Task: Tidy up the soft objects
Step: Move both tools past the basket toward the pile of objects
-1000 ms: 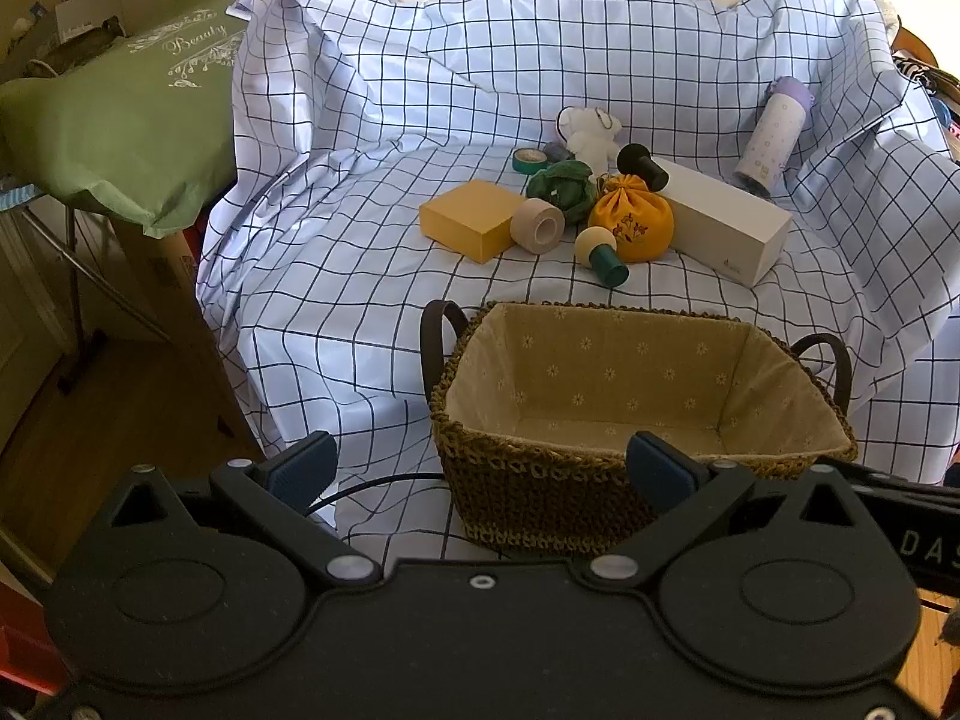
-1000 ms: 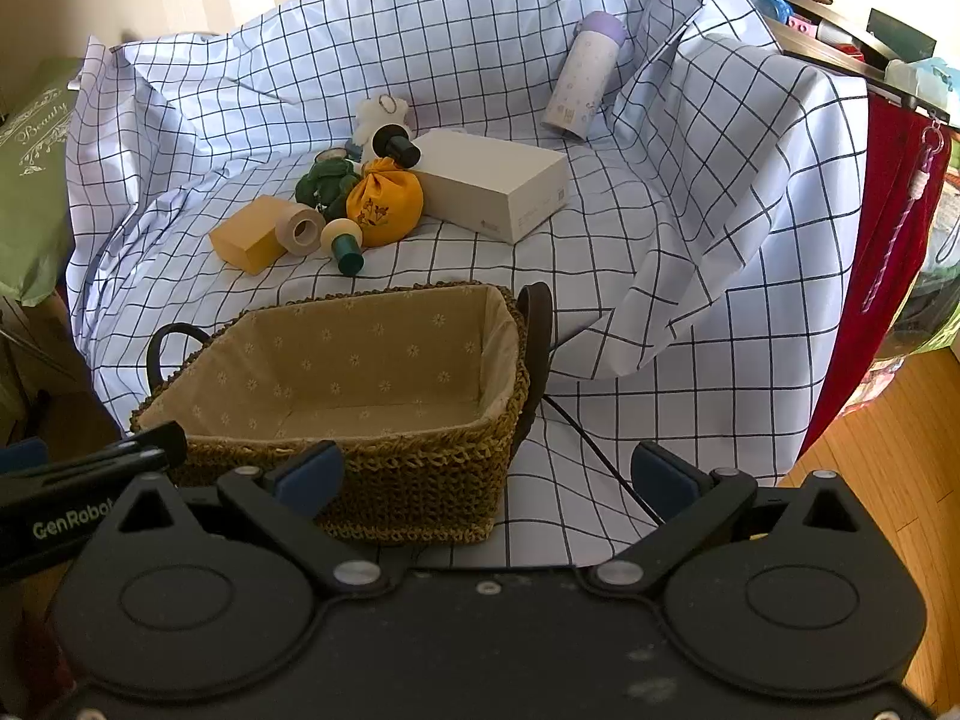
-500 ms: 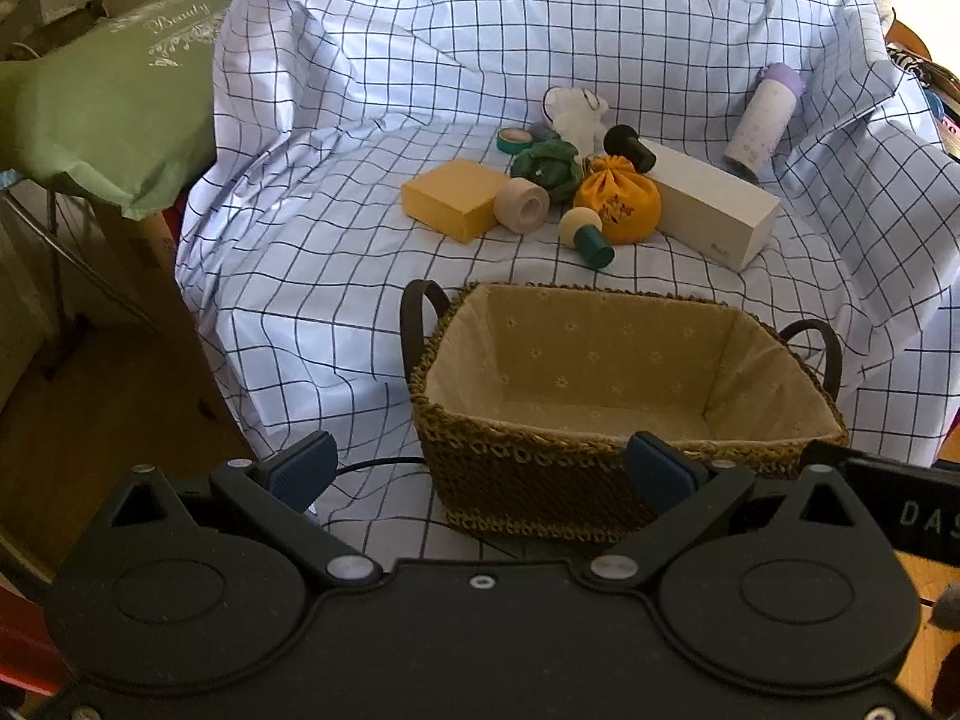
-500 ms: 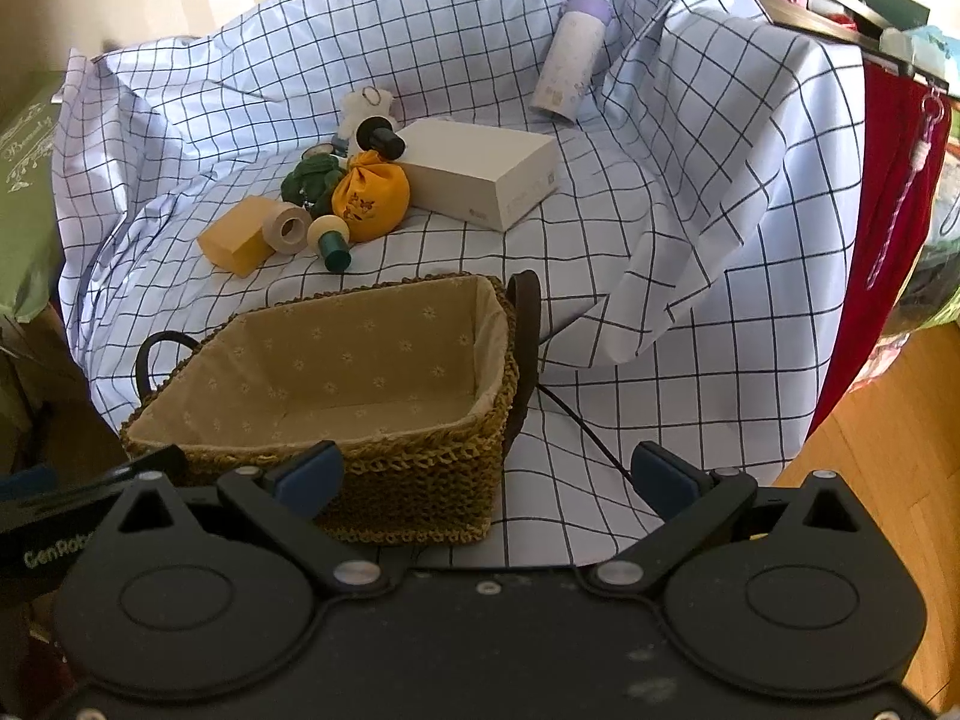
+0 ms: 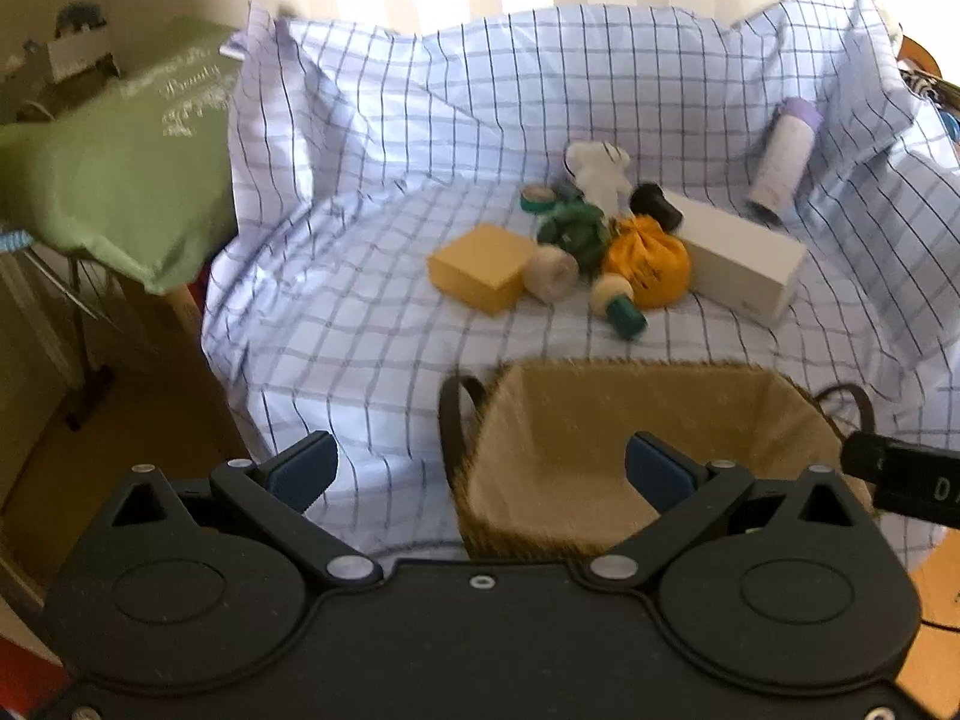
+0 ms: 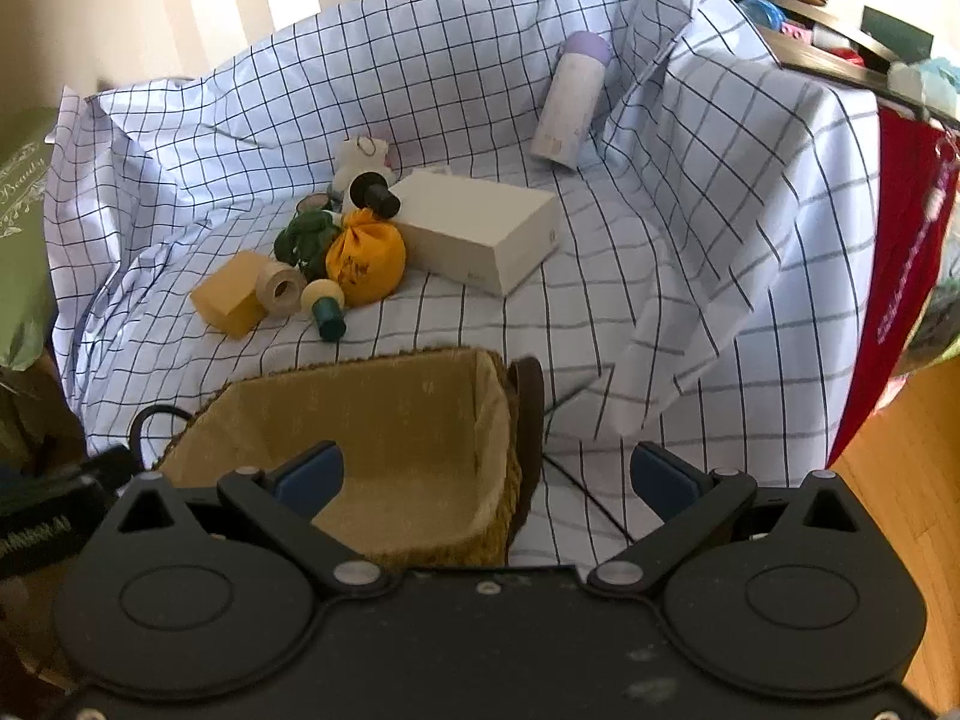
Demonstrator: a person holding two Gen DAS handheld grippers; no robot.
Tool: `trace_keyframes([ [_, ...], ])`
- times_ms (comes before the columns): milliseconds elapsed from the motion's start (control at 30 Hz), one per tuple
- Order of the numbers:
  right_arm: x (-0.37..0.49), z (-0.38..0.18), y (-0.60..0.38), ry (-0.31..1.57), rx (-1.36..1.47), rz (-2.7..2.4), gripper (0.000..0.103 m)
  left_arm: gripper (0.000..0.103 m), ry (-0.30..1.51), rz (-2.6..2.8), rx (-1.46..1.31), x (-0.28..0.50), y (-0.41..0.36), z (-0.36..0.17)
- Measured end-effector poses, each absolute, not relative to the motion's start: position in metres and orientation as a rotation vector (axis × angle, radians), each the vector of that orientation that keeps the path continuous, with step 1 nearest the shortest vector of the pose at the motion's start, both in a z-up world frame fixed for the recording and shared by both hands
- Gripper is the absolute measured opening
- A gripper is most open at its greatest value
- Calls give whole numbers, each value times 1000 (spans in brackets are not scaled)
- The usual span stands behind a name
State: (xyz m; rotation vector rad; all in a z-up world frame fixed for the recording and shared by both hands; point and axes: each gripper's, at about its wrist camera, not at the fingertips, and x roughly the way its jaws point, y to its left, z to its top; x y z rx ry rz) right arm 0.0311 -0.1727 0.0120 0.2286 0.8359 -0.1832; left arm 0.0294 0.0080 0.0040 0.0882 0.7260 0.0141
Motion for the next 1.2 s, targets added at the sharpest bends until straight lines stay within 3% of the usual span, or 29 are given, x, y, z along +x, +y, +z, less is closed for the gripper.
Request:
trace_keyframes([
  [533,118,-2,-177,888,177,-171,100,99,731,5,137,119,16,-6],
  [1200,271,6,-180,794,108,-71,101,99,767,-124,168,243,4,-16],
])
